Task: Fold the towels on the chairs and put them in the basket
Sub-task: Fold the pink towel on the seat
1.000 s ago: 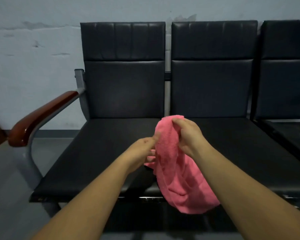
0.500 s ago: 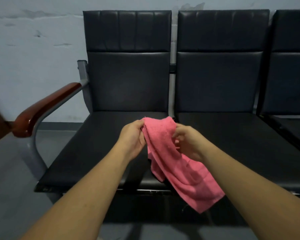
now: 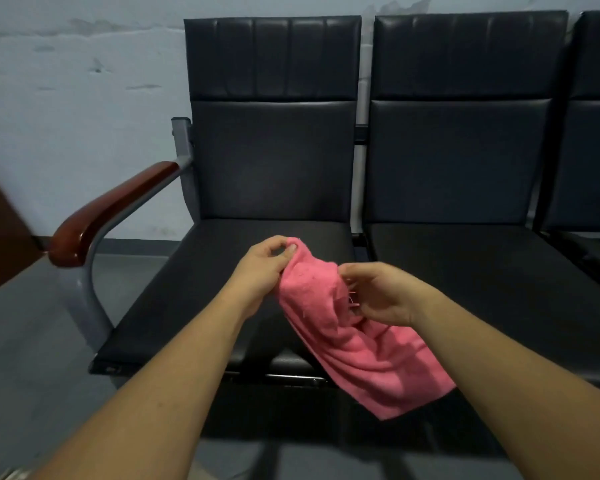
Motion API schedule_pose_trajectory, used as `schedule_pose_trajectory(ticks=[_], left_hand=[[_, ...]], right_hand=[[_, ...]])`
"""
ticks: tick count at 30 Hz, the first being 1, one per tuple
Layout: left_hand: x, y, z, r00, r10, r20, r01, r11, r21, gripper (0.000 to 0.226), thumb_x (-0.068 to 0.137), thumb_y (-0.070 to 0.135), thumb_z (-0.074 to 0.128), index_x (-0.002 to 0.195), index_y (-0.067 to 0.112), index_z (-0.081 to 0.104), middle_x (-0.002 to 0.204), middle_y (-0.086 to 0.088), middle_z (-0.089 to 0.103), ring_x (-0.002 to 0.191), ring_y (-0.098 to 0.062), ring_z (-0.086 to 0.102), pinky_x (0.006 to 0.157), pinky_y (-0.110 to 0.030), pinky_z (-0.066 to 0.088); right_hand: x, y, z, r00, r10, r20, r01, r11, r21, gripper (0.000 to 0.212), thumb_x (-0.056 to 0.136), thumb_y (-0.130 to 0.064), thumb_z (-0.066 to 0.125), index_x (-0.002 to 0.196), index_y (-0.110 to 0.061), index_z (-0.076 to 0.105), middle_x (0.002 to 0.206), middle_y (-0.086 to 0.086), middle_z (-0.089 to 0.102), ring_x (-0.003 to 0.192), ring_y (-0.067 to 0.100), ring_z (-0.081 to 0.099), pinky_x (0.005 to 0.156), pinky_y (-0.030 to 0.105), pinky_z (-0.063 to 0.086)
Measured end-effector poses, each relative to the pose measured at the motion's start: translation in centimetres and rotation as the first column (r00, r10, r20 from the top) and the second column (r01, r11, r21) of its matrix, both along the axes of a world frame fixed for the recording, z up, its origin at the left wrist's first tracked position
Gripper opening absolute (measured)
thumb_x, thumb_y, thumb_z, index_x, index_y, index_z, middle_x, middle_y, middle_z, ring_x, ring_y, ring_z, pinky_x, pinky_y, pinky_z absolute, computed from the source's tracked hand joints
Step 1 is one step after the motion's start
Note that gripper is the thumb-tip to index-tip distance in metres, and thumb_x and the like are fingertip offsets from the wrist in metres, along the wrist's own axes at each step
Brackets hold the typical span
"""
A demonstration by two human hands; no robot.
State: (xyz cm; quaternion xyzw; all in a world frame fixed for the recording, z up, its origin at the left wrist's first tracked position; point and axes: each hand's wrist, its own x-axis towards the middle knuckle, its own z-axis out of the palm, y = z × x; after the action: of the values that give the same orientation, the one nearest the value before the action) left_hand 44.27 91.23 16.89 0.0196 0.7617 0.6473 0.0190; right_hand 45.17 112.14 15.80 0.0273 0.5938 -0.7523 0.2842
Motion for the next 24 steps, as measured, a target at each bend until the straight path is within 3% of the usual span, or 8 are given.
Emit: schedule_pose_trajectory(ticks=[3,5,8,10,12,17,22,24], left_hand=[[-0.4,-0.8,0.2,0.939,0.302,-0.166,-0.340,0.888,-0.309,0.009,0.097,0.018,0.056,0.101,0.018,0.064,0.101,0.002,0.067,0.094,-0.018,0.060,0.078,-0.028,0.042],[0.0,-1.1,0.8,0.889,0.402,-0.221,-0.453,0.845,-0.283,0.017,0.093,0.007,0.050,0.102,0.018,0.060,0.102,0.004,0.062,0.095,-0.017,0.056,0.077,-0.025,0.039],[0.6,0.2,1.3,0.975,0.138,-0.173,-0.174,0.960,-0.218,0.012,0.096,0.018,0.059,0.100,0.016,0.069,0.100,0.007,0.068,0.096,-0.010,0.060,0.073,-0.010,0.042],[1.2,1.3,1.0,0.986,-0.121,-0.118,0.064,0.911,-0.407,0.030,0.091,0.045,0.068,0.105,0.019,0.070,0.099,0.009,0.069,0.093,-0.007,0.062,0.077,-0.016,0.045],[1.1,1.8,0.5,0.963,-0.214,-0.162,0.091,0.829,-0.552,0.029,0.084,0.046,0.076,0.095,0.019,0.071,0.082,0.009,0.066,0.078,-0.008,0.060,0.070,-0.025,0.045],[1.0,1.1,0.7,0.980,-0.076,-0.182,0.027,0.966,-0.258,0.011,0.083,0.026,0.080,0.079,0.018,0.075,0.066,0.005,0.061,0.064,-0.008,0.055,0.065,-0.026,0.043],[1.6,0.4,0.7,0.989,-0.015,-0.146,0.002,0.996,-0.090,0.005,0.087,0.018,0.076,0.088,0.013,0.077,0.077,0.003,0.070,0.072,-0.007,0.063,0.069,-0.018,0.051],[1.5,0.2,0.6,0.989,-0.062,-0.132,0.047,0.992,-0.120,0.006,0.089,0.018,0.075,0.092,0.013,0.077,0.082,-0.003,0.072,0.076,-0.009,0.065,0.076,-0.026,0.054]], right_hand=[[-1.2,0.3,0.6,0.938,-0.327,0.115,0.346,0.856,-0.385,0.023,0.093,-0.006,0.040,0.091,0.000,0.062,0.086,0.014,0.064,0.081,0.023,0.063,0.083,0.035,0.055],[-1.6,0.7,0.9,0.893,-0.441,0.092,0.434,0.786,-0.440,0.022,0.096,-0.007,0.042,0.094,0.000,0.063,0.083,0.013,0.066,0.077,0.021,0.066,0.074,0.032,0.061],[-1.2,-0.1,0.6,0.872,-0.476,-0.115,0.442,0.866,-0.233,0.021,0.101,-0.011,0.048,0.087,-0.008,0.063,0.072,0.008,0.063,0.064,0.017,0.060,0.060,0.028,0.052],[-0.5,-1.4,0.9,0.892,-0.398,-0.216,0.370,0.915,-0.159,0.022,0.103,-0.014,0.048,0.087,-0.011,0.063,0.074,0.007,0.063,0.065,0.017,0.058,0.060,0.029,0.050],[0.0,-2.2,1.5,0.889,-0.320,-0.327,0.311,0.947,-0.081,0.016,0.101,-0.015,0.054,0.089,-0.011,0.063,0.075,0.006,0.064,0.065,0.015,0.059,0.059,0.027,0.051],[1.2,-1.5,2.3,0.908,-0.270,-0.322,0.252,0.963,-0.096,0.005,0.090,-0.007,0.068,0.091,-0.005,0.064,0.065,0.003,0.065,0.056,0.013,0.062,0.049,0.021,0.049],[1.0,-0.6,0.9,0.999,0.025,-0.040,-0.013,0.963,0.270,0.056,0.085,-0.065,0.063,0.100,-0.011,0.068,0.076,0.004,0.052,0.058,0.014,0.042,0.050,0.025,0.030],[1.1,-1.1,1.0,0.995,0.092,0.025,-0.095,0.975,0.200,0.059,0.087,-0.065,0.060,0.113,-0.013,0.067,0.078,0.006,0.050,0.057,0.014,0.041,0.046,0.024,0.031]])
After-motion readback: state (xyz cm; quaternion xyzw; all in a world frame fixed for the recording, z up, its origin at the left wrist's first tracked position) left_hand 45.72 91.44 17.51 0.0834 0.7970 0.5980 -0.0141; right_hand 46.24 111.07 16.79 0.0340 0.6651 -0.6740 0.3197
